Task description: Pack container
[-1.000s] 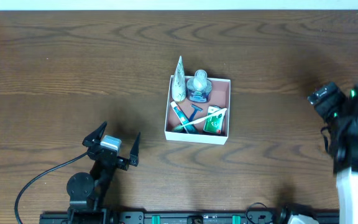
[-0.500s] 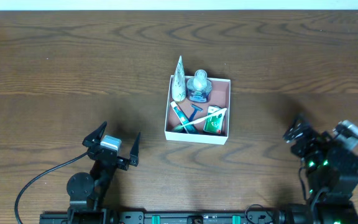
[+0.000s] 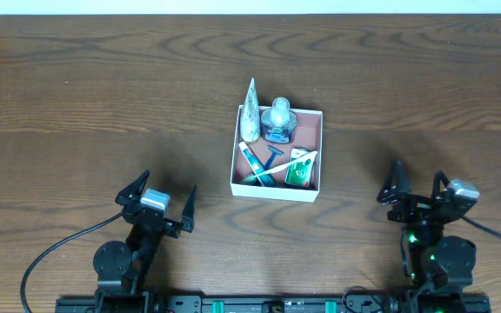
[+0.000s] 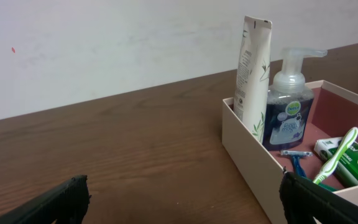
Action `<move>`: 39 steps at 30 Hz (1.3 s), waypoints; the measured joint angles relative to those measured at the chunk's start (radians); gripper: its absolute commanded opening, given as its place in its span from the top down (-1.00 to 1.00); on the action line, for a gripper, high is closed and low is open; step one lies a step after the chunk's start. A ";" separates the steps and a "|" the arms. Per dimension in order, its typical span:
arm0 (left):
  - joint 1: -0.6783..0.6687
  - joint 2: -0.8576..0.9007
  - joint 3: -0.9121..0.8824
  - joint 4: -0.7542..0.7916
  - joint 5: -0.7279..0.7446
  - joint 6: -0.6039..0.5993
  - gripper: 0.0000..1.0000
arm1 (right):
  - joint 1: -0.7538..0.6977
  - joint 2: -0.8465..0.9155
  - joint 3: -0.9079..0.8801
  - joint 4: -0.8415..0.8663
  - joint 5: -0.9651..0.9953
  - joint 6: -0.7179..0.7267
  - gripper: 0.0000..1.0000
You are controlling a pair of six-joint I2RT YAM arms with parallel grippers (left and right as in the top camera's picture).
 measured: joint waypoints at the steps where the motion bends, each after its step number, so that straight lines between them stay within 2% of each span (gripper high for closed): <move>1: 0.000 0.000 0.000 0.000 0.000 0.000 -0.96 | 0.000 -0.008 -0.010 0.004 -0.007 -0.028 -0.99; 8: 0.000 0.000 0.000 0.000 0.000 0.000 -0.96 | 0.000 -0.072 -0.066 0.009 -0.031 -0.190 -0.98; 21: 0.000 0.000 0.000 0.000 0.000 0.000 -0.96 | 0.000 -0.122 -0.124 -0.002 -0.035 -0.374 -0.98; 39: 0.000 0.000 0.000 0.000 0.000 0.000 -0.96 | 0.000 -0.122 -0.124 -0.002 -0.042 -0.425 -0.98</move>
